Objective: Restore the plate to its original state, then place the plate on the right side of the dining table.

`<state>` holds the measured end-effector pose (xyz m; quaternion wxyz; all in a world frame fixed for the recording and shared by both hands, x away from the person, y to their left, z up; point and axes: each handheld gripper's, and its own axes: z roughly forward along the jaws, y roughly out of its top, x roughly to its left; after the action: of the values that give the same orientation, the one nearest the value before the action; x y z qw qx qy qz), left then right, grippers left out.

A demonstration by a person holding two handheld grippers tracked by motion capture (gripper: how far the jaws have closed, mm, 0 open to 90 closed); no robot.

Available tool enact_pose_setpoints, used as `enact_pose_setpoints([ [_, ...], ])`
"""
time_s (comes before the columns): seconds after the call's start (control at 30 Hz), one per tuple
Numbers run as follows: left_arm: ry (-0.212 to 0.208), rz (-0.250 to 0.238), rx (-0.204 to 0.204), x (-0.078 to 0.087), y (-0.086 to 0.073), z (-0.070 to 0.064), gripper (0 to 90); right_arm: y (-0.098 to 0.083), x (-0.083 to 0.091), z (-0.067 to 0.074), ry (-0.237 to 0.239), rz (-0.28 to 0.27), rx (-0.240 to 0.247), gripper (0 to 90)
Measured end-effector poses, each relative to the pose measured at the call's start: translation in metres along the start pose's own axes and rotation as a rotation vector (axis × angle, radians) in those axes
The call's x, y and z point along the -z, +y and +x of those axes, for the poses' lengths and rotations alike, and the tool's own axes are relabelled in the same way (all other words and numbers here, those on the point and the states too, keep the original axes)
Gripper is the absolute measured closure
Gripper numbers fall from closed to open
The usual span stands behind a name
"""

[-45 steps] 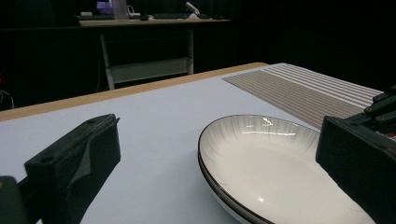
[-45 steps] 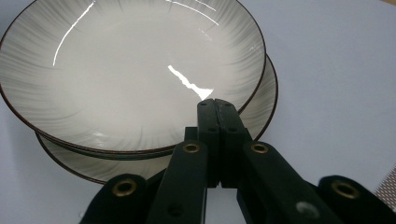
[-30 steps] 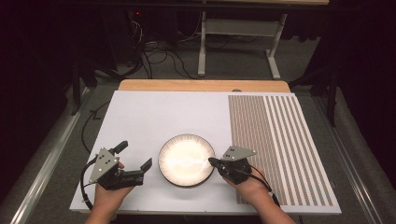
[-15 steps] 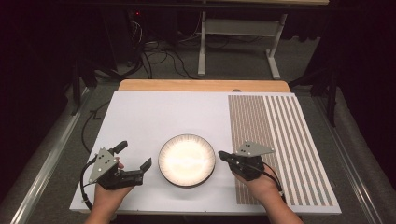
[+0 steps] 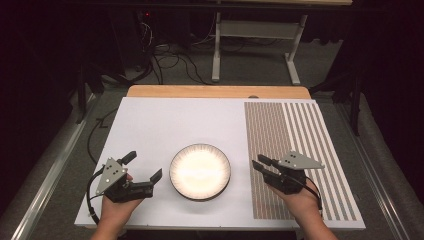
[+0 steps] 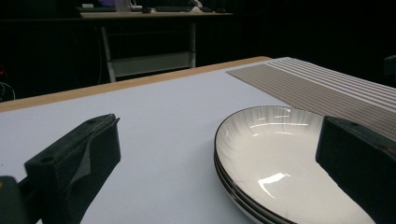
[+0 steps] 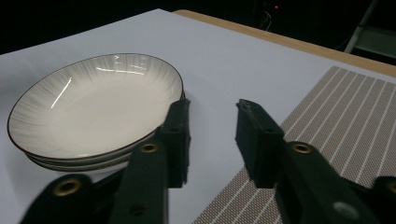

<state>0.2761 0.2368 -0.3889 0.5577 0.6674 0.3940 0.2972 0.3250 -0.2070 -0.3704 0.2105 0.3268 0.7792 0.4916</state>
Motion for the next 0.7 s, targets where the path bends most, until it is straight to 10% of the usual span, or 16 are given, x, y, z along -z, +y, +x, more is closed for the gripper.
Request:
enact_pose_setpoints([
  [0.23,-0.005,0.018,0.006,-0.003,-0.002,0.004,0.8,-0.009,0.015,-0.003,-0.045,-0.055,0.003,3.3],
  [0.7,-0.019,0.014,0.004,-0.006,0.001,-0.001,0.3,-0.012,0.015,-0.001,-0.016,-0.071,0.016,4.8],
])
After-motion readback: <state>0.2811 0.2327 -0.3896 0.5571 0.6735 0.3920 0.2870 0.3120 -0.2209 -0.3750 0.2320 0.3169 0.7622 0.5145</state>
